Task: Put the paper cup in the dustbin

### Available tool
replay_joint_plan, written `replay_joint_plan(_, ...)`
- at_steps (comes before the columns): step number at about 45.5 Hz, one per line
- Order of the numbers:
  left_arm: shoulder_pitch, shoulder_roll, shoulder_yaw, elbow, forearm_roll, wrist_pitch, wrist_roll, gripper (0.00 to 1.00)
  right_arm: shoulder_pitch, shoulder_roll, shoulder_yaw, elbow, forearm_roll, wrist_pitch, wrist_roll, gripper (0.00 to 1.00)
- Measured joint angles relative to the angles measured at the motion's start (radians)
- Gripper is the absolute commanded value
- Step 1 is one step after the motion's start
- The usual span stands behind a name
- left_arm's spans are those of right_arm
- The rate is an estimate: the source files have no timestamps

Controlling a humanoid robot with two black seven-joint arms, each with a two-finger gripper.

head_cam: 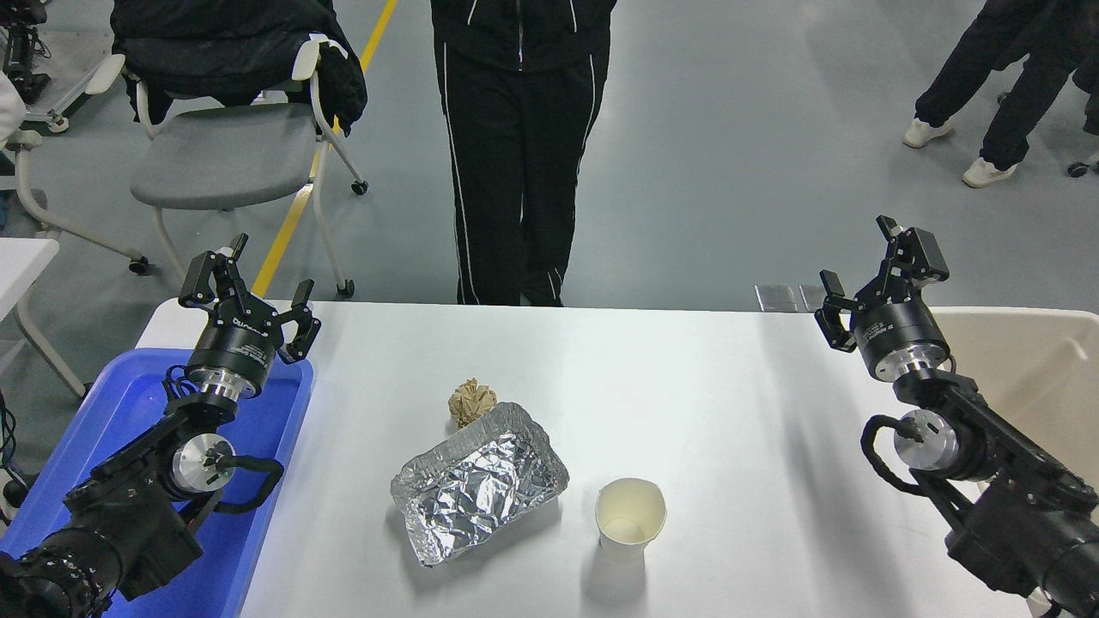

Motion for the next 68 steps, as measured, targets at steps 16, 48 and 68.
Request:
replay_joint_plan(16, 0.000, 0.000, 0.000, 0.000, 0.000, 0.000, 0.000, 1.00, 0.000, 0.004, 0.000, 0.000, 0.000, 0.000, 0.000, 0.99)
replay_joint_plan(48, 0.000, 0.000, 0.000, 0.000, 0.000, 0.000, 0.000, 1.00, -0.012, 0.000, -0.001, -0.003, 0.007, 0.010, 0.000, 0.99)
replay_joint_plan(68, 0.000, 0.000, 0.000, 0.000, 0.000, 0.000, 0.000, 1.00, -0.003, -0.016, -0.003, -0.036, 0.008, 0.007, -0.003, 0.99)
